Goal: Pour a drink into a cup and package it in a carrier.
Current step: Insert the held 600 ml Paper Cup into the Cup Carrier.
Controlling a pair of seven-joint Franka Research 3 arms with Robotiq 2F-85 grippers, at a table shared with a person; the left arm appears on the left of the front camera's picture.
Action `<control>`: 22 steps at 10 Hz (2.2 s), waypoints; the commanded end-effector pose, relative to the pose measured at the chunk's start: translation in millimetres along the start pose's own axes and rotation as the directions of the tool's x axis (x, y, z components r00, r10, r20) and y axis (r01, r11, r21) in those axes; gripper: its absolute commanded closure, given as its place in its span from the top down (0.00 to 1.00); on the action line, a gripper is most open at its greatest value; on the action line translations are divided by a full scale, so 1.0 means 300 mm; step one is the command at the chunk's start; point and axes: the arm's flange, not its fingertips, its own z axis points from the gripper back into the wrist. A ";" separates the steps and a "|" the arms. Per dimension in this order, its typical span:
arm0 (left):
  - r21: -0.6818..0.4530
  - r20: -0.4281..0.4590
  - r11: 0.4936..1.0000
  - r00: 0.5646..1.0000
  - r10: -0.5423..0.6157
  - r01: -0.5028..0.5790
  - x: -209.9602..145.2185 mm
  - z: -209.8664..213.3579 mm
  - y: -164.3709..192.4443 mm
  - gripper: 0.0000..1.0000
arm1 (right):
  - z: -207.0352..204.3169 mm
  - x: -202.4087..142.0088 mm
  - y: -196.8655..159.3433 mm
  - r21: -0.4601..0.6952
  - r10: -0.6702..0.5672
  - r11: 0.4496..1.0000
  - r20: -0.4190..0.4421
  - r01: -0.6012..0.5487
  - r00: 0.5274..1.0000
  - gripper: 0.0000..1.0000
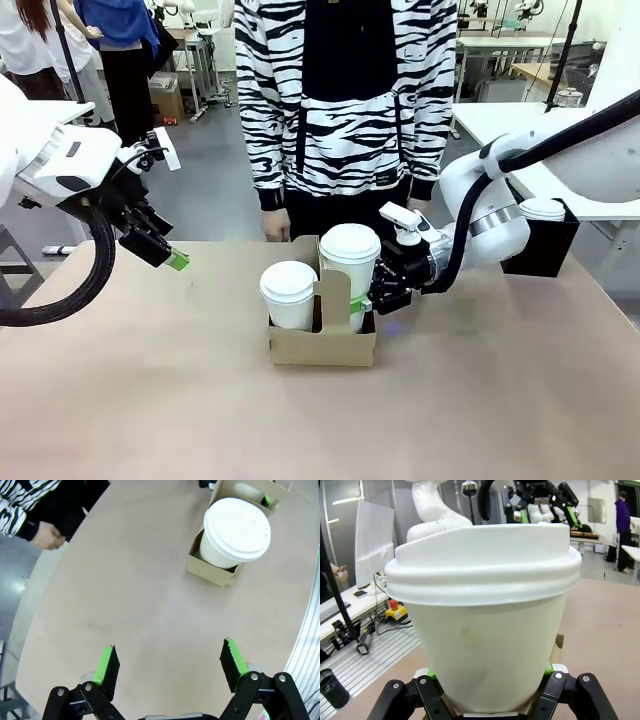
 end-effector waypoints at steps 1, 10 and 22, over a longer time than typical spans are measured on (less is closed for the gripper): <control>-0.007 0.005 1.000 1.000 0.016 -0.016 0.003 0.003 0.000 1.00 | -0.004 -0.015 -0.017 0.049 0.021 0.999 -0.006 -0.021 1.000 0.81; -0.007 0.005 1.000 1.000 0.016 -0.016 0.003 0.003 0.000 1.00 | 0.095 -0.033 0.011 0.017 0.067 0.998 -0.069 -0.066 0.995 1.00; -0.007 0.005 1.000 1.000 0.016 -0.016 0.003 0.003 0.000 1.00 | 0.709 0.178 0.753 -0.911 -0.636 0.225 0.131 0.345 0.761 1.00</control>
